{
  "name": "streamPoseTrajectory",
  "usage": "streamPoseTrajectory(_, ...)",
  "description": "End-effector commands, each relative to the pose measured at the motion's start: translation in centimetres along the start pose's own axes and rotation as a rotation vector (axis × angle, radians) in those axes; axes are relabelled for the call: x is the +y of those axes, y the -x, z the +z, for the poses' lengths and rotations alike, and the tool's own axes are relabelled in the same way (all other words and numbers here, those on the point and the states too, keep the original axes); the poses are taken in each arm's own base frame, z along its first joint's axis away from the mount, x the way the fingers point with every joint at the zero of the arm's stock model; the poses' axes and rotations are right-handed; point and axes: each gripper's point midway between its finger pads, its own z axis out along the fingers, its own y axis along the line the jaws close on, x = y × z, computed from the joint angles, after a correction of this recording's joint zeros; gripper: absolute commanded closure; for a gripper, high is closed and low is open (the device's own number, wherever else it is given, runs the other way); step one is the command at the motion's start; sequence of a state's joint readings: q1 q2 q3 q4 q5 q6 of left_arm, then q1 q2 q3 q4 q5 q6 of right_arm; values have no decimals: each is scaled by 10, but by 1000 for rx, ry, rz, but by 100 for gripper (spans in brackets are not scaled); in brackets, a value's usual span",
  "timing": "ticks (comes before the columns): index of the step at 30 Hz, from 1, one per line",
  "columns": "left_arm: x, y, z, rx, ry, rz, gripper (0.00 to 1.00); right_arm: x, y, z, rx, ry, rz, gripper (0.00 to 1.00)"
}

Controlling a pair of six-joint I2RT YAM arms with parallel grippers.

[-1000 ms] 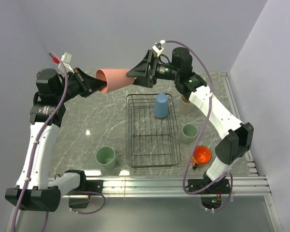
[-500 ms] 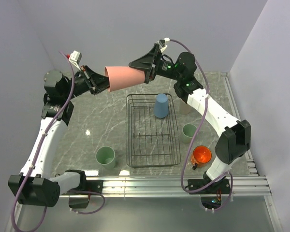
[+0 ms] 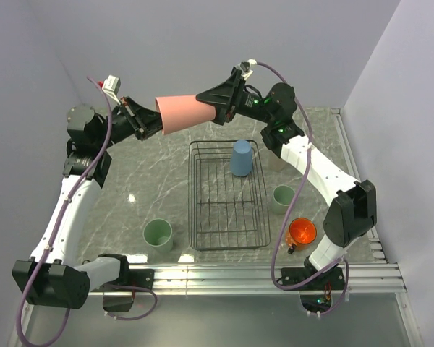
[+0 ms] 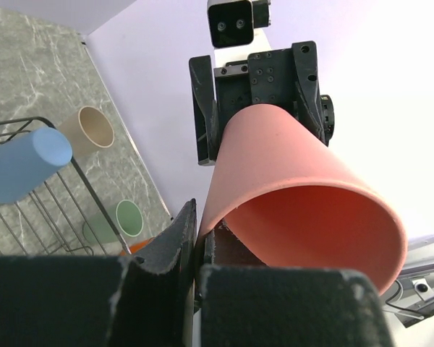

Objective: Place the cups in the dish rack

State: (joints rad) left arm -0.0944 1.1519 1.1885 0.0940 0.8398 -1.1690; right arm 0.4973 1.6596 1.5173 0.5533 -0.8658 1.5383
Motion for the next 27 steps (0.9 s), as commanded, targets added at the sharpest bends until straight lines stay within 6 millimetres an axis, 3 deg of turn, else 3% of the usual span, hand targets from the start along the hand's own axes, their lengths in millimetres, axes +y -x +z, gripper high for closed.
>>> streamPoseTrajectory(1, 5, 9, 0, -60, 24, 35, 100, 45, -10, -5, 25, 71, -86, 37)
streamPoseTrajectory(3, 7, 11, 0, -76, 34, 33, 100, 38, -9, -5, 24, 32, -94, 49)
streamPoseTrajectory(4, 9, 11, 0, -78, 37, 31, 100, 40, -8, -5, 20, 26, -104, 63)
streamPoseTrajectory(6, 15, 11, 0, -77, 59, 28, 99, 38, -7, -5, 14, 3, -114, 80)
streamPoseTrajectory(7, 16, 11, 0, -80, 71, 32, 94, 36, -5, -5, 9, -9, -119, 94)
streamPoseTrajectory(8, 28, 7, -2, -67, 124, 19, 78, 35, -5, -5, 9, -22, -121, 100)
streamPoseTrajectory(11, 55, 13, -9, -101, 276, 55, 47, 30, 1, -8, -14, -85, -143, 100)
streamPoseTrajectory(14, 91, 11, -26, -117, 469, 59, 23, 13, 16, -17, -62, -206, -171, 100)
streamPoseTrajectory(16, 112, 3, -39, -106, 581, 41, 16, 0, 26, -29, -85, -300, -200, 100)
streamPoseTrajectory(17, 120, 5, -44, -115, 625, 69, 7, -5, 31, -34, -98, -330, -210, 100)
streamPoseTrajectory(20, 149, -2, -65, -110, 783, 60, 1, -25, 47, -50, -146, -473, -248, 100)
streamPoseTrajectory(24, 179, -8, -98, -97, 992, 77, 1, -60, 66, -74, -176, -800, -351, 100)
streamPoseTrajectory(25, 183, -10, -105, -95, 1028, 80, 1, -71, 79, -85, -235, -914, -389, 100)
streamPoseTrajectory(27, 185, -10, -117, -113, 1081, 100, 1, -91, 72, -85, -188, -1055, -430, 100)
